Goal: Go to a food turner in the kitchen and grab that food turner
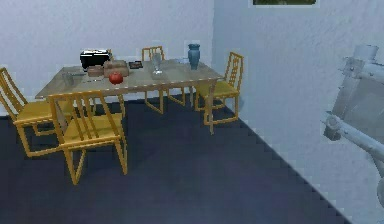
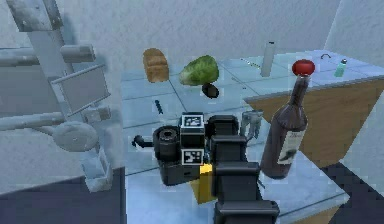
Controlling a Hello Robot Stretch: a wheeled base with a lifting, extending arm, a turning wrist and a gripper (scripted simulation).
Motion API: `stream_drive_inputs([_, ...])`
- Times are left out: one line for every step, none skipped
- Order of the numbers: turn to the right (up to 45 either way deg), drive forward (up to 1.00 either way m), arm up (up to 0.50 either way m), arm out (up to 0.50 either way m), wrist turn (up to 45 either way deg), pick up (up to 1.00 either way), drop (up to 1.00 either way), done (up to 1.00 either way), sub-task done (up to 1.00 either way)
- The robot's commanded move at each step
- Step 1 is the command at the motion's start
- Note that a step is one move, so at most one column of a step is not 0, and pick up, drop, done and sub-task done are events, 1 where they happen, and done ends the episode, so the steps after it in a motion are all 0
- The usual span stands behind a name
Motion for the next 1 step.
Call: stream_drive_inputs([0.0, 0.00, 0.00, 0.00, 0.0, 0.00, 0.00, 1.00, 0.00])
